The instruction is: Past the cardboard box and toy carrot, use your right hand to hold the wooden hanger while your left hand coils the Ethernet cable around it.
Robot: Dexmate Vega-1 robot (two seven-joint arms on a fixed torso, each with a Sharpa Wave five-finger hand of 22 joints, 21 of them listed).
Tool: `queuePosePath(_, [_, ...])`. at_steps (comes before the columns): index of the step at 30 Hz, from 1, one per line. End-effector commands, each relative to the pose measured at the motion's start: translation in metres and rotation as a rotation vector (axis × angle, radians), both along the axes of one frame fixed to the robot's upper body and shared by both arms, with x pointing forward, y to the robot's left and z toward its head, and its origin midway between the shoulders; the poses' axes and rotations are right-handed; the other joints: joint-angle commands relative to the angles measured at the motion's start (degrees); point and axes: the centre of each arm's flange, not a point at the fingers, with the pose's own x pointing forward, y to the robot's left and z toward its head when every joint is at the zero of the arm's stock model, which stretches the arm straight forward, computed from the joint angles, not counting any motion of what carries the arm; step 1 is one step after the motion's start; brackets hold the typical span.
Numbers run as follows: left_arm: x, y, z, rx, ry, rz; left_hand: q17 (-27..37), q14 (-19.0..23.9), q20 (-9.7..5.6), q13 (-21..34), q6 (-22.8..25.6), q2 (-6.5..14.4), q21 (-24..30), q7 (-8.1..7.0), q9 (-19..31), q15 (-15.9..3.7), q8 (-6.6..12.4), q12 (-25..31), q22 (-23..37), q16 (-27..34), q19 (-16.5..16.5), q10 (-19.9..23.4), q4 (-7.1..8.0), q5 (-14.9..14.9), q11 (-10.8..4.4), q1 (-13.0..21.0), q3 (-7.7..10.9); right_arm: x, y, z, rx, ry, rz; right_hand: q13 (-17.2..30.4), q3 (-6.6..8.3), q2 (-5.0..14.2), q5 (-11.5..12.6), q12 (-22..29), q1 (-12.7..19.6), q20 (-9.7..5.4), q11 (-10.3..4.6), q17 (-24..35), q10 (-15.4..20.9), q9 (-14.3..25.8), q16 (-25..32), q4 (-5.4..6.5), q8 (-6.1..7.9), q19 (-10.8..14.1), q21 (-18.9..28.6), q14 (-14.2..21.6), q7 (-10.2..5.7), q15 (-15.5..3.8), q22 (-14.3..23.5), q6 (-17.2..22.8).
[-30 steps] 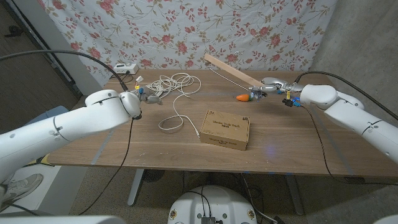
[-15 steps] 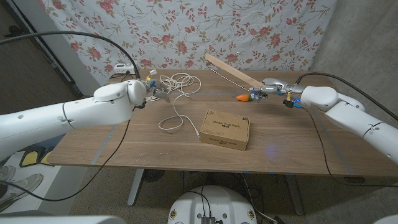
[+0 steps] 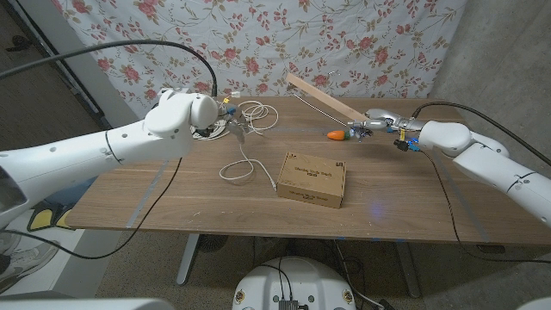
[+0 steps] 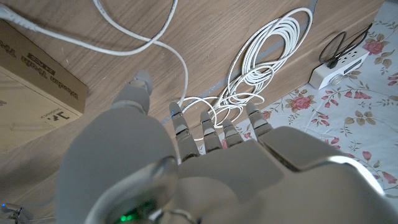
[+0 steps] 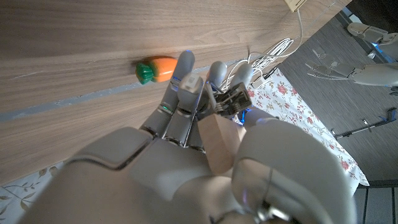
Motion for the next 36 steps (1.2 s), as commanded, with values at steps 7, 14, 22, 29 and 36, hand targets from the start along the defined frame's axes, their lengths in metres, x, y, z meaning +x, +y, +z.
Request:
queuePosePath(7, [0.007,-0.016,-0.015,0.228,-0.008,0.06,-0.45,0.69,-0.31,-0.14,1.23,0.32,0.01,-0.27,0.19,-0.75,-0.1,0.26,-0.15,0.75,0.94,0.52,0.28,0.63,-0.31,1.81,-0.7,0.004,-0.003,-0.004,0.013,0.0,0.002,0.49,0.82,2.56,-0.4,28.44,-3.33,0.06,0.73,0.01,1.33,-0.26,0.31,-0.24,0.91,-0.52,1.27,-2.07,4.53,-3.04,-0.58,3.83])
queuePosePath(14, [0.02,-0.019,-0.032,0.254,-0.046,0.013,-0.66,0.75,-0.07,-0.25,0.93,0.75,0.18,-0.33,0.2,-0.39,-0.61,0.42,-0.22,0.75,1.7,0.85,0.46,0.9,-0.1,2.51,-0.93,0.006,-0.005,-0.003,0.014,0.005,0.001,0.39,1.12,2.55,-0.61,28.49,-3.59,0.04,0.72,0.01,1.35,-0.49,0.32,-0.36,1.35,-0.87,1.98,-2.07,4.44,-3.03,-1.12,3.74])
queuePosePath(22, [0.032,-0.032,-0.045,0.271,-0.004,-0.029,-0.76,1.03,-0.3,-0.31,1.32,0.95,0.25,-0.35,0.22,-0.92,-0.68,0.61,-0.25,0.83,2.07,1.3,0.5,1.19,-0.29,3.08,-1.09,0.007,-0.007,-0.003,0.011,0.002,-0.001,0.45,1.46,2.51,-0.83,28.61,-3.86,0.01,0.72,0.01,1.41,-1.05,0.34,-0.52,1.68,-1.03,2.85,-2.04,4.6,-3.0,-1.77,3.67])
queuePosePath(29, [0.039,-0.041,-0.055,0.293,0.016,-0.045,-0.86,1.41,-0.44,-0.38,2.17,1.19,0.29,-0.34,0.23,-1.4,-0.63,0.76,-0.29,0.91,2.38,1.64,0.56,1.44,-0.29,3.71,-1.32,0.005,-0.012,-0.005,0.013,0.003,-0.008,0.3,1.69,2.49,-0.97,28.66,-4.05,0.06,0.75,0.01,1.43,-1.26,0.38,-0.64,2.02,-1.17,3.46,-1.94,4.49,-2.85,-2.25,3.57])
queuePosePath(36, [0.045,-0.049,-0.064,0.306,0.03,-0.064,-0.9,1.47,-0.67,-0.42,2.88,1.26,0.3,-0.28,0.24,-1.46,-0.51,0.86,-0.31,0.9,2.53,1.88,0.64,1.52,-0.48,3.92,-1.53,0.005,-0.016,-0.006,0.016,0.004,-0.01,0.49,1.97,2.46,-1.14,28.8,-4.29,0.04,0.71,0.01,1.38,-1.49,0.37,-0.79,2.46,-1.55,4.15,-1.97,4.64,-2.89,-2.88,3.41])
